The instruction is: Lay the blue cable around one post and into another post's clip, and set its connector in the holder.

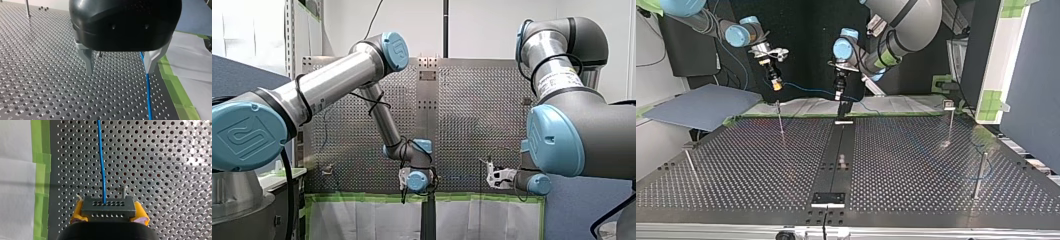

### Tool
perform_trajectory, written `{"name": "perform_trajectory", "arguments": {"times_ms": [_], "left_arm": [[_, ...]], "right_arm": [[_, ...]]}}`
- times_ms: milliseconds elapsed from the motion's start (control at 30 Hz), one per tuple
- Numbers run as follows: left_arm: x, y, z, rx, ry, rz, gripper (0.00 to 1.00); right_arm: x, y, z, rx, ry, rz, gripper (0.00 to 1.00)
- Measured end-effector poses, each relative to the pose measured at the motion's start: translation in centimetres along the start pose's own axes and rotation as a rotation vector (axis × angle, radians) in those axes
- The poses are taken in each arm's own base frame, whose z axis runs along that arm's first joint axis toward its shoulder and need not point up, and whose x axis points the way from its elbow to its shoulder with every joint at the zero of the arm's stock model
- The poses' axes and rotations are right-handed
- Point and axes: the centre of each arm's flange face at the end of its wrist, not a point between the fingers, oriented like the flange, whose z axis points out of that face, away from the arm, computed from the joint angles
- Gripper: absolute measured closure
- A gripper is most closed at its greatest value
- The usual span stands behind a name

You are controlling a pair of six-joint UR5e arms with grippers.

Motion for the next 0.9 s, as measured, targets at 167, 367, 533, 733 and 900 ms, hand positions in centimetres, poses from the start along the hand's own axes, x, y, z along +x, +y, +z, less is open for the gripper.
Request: {"name": "perform_trajectory", "arguments": {"times_ms": [167,367,533,733,900], "left_arm": [[0.1,0.0,0.0,0.002,0.006,0.023,0.00],[0.2,0.0,-0.2,0.007,0.018,0.040,0.00],[0.2,-0.2,-0.2,0.015,0.016,0.038,0.00],[0.2,0.0,0.0,0.018,0.013,0.031,0.00],[1.5,0.3,0.4,0.011,0.036,0.034,0.00]], "right_arm": [[0.0,0.0,0.0,0.000,0.000,0.000,1.00],[0.0,0.0,0.0,0.000,-0.004,-0.003,1.00],[0.0,0.0,0.0,0.000,-0.007,-0.005,1.00],[0.0,-0.1,0.0,0.002,-0.007,-0.006,1.00],[0.0,-0.1,0.0,0.002,-0.008,-0.006,1.00]]}}
